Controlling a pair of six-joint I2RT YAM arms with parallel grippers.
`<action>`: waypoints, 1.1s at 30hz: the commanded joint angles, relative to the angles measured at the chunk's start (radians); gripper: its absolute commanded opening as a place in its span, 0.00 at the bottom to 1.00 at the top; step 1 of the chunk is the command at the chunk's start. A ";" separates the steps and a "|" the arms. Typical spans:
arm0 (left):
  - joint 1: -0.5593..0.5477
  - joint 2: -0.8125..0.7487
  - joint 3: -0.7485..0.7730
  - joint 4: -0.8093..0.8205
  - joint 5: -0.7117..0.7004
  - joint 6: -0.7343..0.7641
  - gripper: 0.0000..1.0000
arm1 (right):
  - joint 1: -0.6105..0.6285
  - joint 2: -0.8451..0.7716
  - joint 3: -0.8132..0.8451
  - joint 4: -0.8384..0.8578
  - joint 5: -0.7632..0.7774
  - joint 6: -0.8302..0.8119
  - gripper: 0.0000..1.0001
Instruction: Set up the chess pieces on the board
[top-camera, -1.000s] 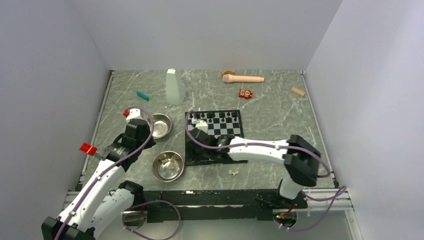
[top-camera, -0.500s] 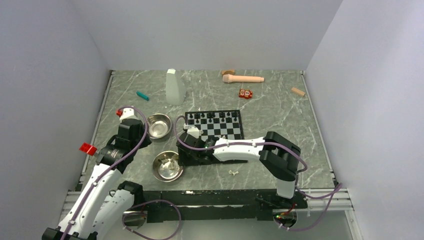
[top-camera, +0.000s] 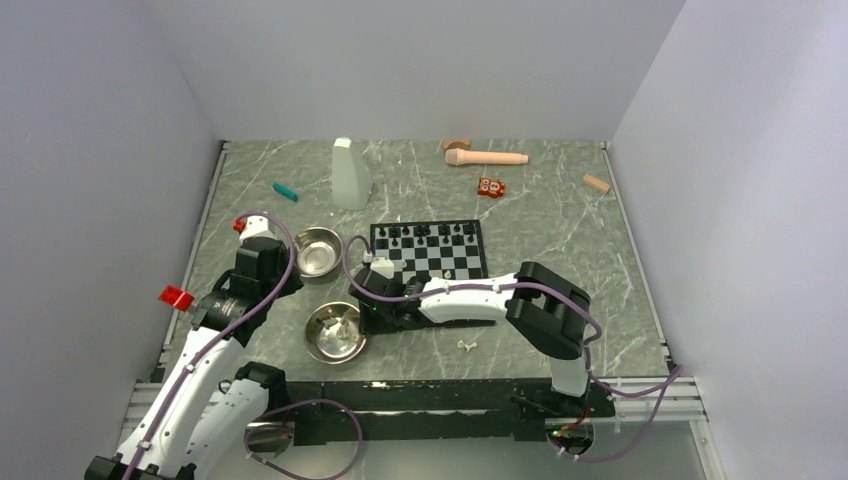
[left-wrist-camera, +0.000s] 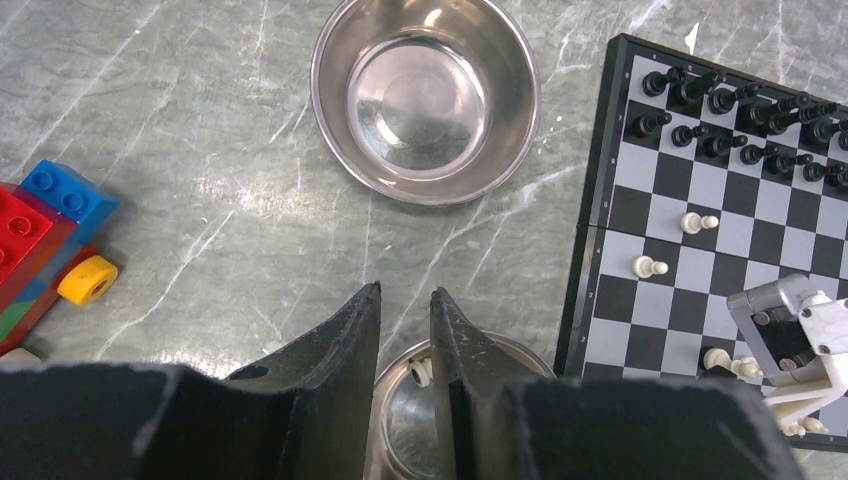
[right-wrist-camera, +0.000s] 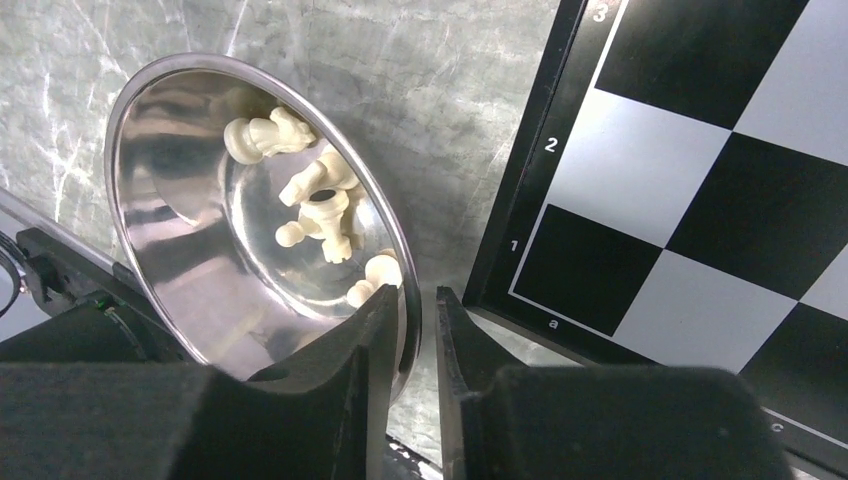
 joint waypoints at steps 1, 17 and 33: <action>0.008 -0.012 0.019 0.013 0.006 0.022 0.30 | -0.001 0.001 0.040 0.014 -0.001 0.011 0.22; 0.009 -0.023 0.022 0.003 0.002 0.023 0.30 | -0.004 -0.049 0.094 -0.031 0.008 -0.010 0.01; 0.022 -0.025 0.045 -0.006 -0.003 0.043 0.31 | -0.163 -0.293 -0.029 -0.043 -0.039 -0.019 0.00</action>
